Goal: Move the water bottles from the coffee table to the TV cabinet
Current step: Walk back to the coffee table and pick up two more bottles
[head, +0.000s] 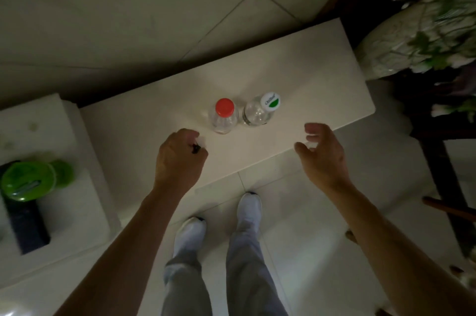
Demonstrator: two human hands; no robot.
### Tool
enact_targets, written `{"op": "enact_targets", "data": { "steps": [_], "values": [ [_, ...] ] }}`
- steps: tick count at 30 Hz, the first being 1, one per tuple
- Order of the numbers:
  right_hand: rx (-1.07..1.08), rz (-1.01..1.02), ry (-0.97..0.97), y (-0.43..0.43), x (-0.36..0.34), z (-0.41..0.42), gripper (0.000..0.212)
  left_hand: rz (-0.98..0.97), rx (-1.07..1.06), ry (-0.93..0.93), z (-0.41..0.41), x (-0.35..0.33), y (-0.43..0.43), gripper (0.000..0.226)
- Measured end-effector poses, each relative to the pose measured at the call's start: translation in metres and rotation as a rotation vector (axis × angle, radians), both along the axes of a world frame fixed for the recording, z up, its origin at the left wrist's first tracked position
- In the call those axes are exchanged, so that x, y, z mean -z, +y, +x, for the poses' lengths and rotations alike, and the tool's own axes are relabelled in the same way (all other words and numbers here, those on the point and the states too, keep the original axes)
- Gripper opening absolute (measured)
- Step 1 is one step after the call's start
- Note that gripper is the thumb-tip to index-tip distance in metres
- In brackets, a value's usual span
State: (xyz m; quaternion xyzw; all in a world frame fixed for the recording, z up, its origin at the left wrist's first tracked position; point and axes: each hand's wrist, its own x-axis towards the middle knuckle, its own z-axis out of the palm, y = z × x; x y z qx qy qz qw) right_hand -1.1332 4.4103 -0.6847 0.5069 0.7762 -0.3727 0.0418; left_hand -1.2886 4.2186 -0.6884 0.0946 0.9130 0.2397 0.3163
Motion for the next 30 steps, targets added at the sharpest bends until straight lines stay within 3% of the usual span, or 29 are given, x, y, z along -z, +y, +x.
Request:
{"op": "enact_targets", "data": {
  "steps": [5,10,14,21,30],
  "values": [
    [-0.007,0.040,-0.032,-0.026,-0.097,0.026,0.030,-0.076,0.413,-0.126,0.007,-0.091,-0.023,0.024],
    [-0.080,0.116,-0.046,-0.086,-0.214,0.051,0.026,0.011,0.852,0.047,0.030,-0.215,-0.031,0.029],
    [-0.103,0.147,-0.117,-0.127,-0.296,0.073,0.025,0.076,1.073,0.109,0.050,-0.298,-0.034,0.029],
    [0.136,0.054,-0.170,-0.205,-0.386,0.151,0.023,0.054,1.364,0.120,0.103,-0.401,-0.047,0.032],
    [0.515,-0.026,-0.144,-0.312,-0.431,0.262,0.031,0.095,1.763,0.287,0.222,-0.446,-0.078,0.034]
  ]
}}
